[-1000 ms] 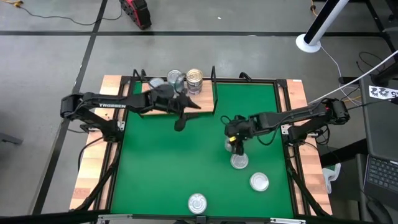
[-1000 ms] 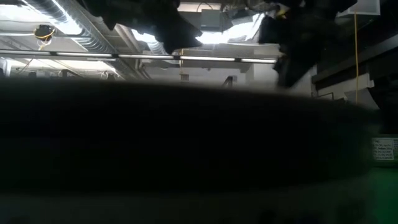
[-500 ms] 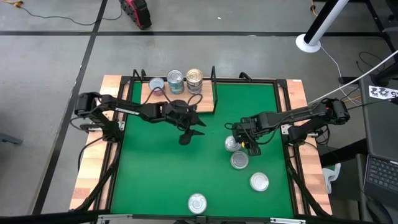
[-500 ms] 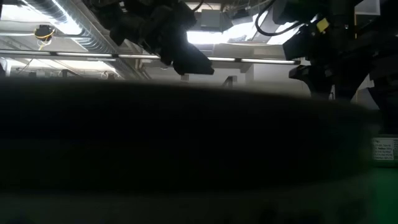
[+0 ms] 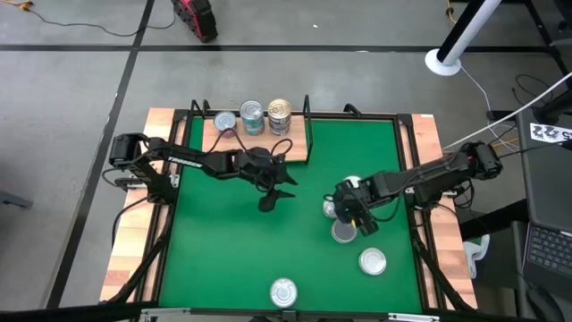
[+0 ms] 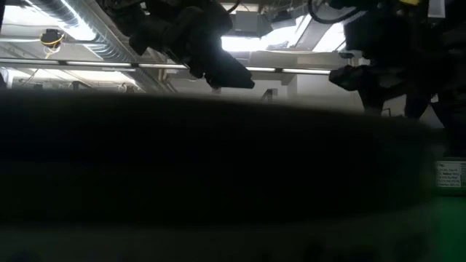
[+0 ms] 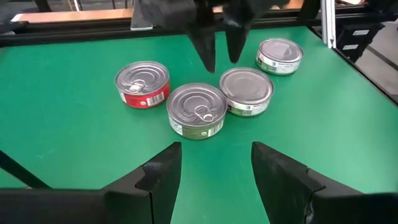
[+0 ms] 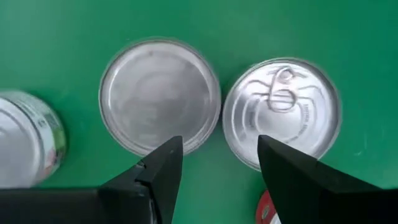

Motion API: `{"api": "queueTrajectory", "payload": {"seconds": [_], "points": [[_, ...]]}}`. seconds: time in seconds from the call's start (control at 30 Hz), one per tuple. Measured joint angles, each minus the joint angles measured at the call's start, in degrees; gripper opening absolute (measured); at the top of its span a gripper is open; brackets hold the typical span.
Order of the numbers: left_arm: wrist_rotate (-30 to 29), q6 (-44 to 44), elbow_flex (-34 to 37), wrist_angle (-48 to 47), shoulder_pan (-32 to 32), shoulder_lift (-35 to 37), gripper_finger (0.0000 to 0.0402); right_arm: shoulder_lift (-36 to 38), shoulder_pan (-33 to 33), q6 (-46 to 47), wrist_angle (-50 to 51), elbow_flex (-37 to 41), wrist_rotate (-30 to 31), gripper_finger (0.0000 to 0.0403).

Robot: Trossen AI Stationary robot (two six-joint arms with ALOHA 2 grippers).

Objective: Stack canned seafood by type on shelf
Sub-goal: Put the green tuna can on the shelf

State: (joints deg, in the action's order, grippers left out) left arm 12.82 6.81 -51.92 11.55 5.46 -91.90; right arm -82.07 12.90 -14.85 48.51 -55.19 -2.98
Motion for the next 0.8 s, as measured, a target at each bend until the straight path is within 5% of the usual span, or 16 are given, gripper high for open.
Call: {"api": "queueTrajectory", "payload": {"seconds": [0.3, 0.8], "points": [[-0.02, 0.23, 0.0, 1.68, 0.01, 0.02, 0.0189, -0.85, 2.18, -3.64, -2.89, 5.71, 9.59, 0.0209], [-0.22, 0.61, 0.0, 1.57, 0.01, 0.02, 0.0189, -0.85, 2.13, -7.52, -12.75, 11.25, 9.87, 0.0204]]}}
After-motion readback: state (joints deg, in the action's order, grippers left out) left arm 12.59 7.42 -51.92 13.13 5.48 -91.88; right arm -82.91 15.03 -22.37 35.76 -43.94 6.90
